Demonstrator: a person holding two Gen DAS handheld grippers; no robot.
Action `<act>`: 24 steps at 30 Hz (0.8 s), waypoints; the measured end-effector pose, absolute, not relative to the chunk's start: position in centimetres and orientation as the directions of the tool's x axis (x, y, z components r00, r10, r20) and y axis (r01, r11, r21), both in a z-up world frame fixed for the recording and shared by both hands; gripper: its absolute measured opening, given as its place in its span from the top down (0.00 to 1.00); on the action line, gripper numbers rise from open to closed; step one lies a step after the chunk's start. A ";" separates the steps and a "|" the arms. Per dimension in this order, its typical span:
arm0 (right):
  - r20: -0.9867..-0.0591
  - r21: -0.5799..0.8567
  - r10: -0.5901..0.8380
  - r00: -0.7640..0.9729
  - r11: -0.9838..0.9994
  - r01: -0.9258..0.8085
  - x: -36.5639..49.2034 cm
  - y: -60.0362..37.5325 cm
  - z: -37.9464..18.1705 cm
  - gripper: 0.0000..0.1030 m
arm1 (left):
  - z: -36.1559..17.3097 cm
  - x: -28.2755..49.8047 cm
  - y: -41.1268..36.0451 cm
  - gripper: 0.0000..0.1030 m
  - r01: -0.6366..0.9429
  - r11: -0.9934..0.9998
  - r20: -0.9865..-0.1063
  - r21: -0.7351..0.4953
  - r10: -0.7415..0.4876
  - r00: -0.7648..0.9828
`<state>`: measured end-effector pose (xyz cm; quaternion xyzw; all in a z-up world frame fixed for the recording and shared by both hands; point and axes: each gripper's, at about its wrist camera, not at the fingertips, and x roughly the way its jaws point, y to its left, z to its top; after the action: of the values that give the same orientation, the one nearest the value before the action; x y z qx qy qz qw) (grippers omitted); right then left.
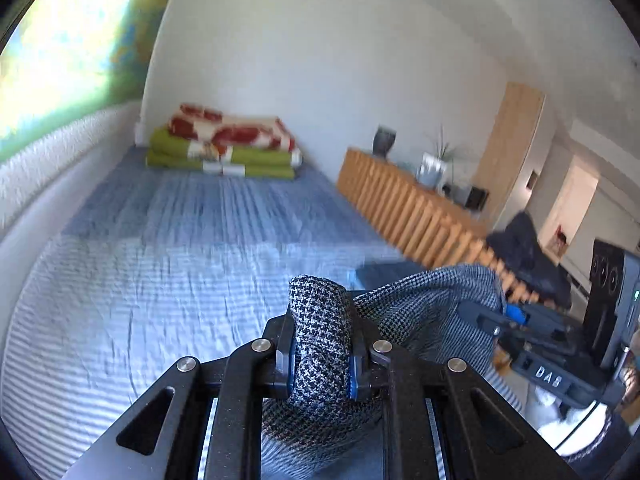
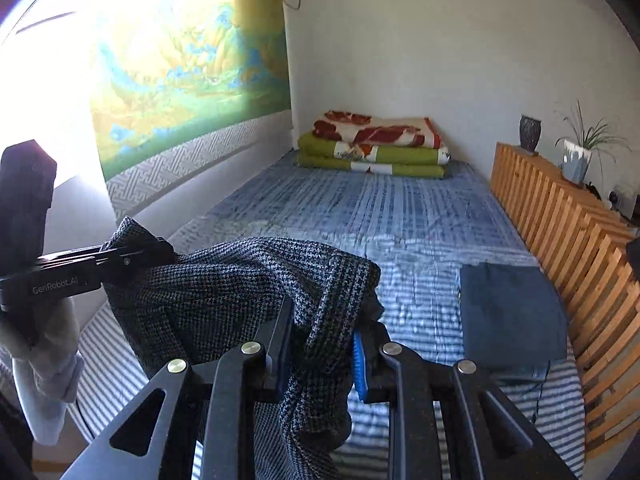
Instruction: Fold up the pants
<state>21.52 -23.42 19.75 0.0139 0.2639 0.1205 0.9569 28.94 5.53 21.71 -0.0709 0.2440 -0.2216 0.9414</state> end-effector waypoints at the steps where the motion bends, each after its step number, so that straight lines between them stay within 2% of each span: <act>1: -0.478 0.102 0.242 0.844 0.970 -0.220 21.7 -23.3 20.9 0.79 | 23.5 28.4 6.3 0.83 0.390 0.892 -0.392 -0.228 -0.451 0.801; 4: -0.406 0.108 0.264 0.875 0.964 -0.241 19.8 -22.9 24.1 0.79 | 26.4 25.0 7.3 0.84 0.437 0.878 -0.311 -0.196 -0.478 0.822; 7: -0.401 0.113 0.298 0.866 0.954 -0.276 15.8 -22.2 23.1 0.79 | 24.2 20.5 8.3 0.84 0.474 0.864 -0.320 -0.170 -0.503 0.803; 9: -0.445 0.121 0.320 0.837 0.947 -0.298 12.9 -21.7 19.7 0.79 | 19.6 16.7 8.8 0.84 0.471 0.866 -0.362 -0.169 -0.499 0.788; 11: -0.527 0.113 0.338 0.780 0.937 -0.329 9.7 -21.1 14.3 0.78 | 13.5 13.0 9.3 0.84 0.453 0.864 -0.437 -0.220 -0.502 0.746; 14: -0.725 0.195 0.401 0.560 0.899 -0.392 5.3 -20.8 4.4 0.74 | 2.5 7.3 9.7 0.86 0.380 0.852 -0.546 -0.360 -0.522 0.655; 16: -0.812 0.258 0.404 0.420 0.896 -0.362 3.1 -21.8 -1.0 0.74 | -3.6 4.4 8.9 0.89 0.332 0.859 -0.624 -0.390 -0.511 0.590; 19: -0.848 0.319 0.419 0.326 0.893 -0.319 1.5 -24.4 -4.8 0.74 | -9.5 1.6 7.2 0.91 0.293 0.882 -0.709 -0.369 -0.471 0.524; 24: -0.829 0.294 0.406 0.385 0.901 -0.318 2.8 -26.2 -2.4 0.71 | -11.5 0.8 5.9 0.91 0.289 0.877 -0.713 -0.383 -0.480 0.511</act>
<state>2.85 -26.21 -2.41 0.0430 0.5100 0.2177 0.8310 0.78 5.86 -11.46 -0.1081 0.4412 -0.2229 0.8625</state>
